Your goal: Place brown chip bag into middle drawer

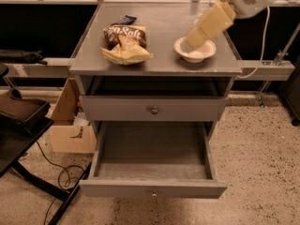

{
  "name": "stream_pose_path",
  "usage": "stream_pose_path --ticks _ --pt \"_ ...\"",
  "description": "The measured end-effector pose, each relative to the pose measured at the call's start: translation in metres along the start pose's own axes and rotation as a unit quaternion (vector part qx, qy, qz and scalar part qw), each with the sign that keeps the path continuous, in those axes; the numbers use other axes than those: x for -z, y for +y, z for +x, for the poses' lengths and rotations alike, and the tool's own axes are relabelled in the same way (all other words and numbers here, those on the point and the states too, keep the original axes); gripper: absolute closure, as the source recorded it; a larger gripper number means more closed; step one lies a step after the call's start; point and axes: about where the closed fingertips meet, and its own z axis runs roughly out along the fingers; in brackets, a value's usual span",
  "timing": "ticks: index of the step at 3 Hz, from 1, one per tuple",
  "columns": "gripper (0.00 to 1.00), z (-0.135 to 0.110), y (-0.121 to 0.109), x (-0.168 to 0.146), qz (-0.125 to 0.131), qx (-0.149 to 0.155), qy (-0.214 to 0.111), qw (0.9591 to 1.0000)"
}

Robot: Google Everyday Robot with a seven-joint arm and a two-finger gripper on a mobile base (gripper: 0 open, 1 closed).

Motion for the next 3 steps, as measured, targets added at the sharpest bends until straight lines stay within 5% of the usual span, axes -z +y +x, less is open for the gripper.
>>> stream_pose_path --ticks 1,2,3 --pt "0.00 -0.058 -0.021 -0.035 0.026 -0.044 -0.022 0.9984" --pt "0.00 -0.104 -0.050 -0.103 0.077 -0.101 0.019 0.9917" --pt "0.00 -0.101 -0.050 -0.100 0.075 -0.103 0.017 0.9917"
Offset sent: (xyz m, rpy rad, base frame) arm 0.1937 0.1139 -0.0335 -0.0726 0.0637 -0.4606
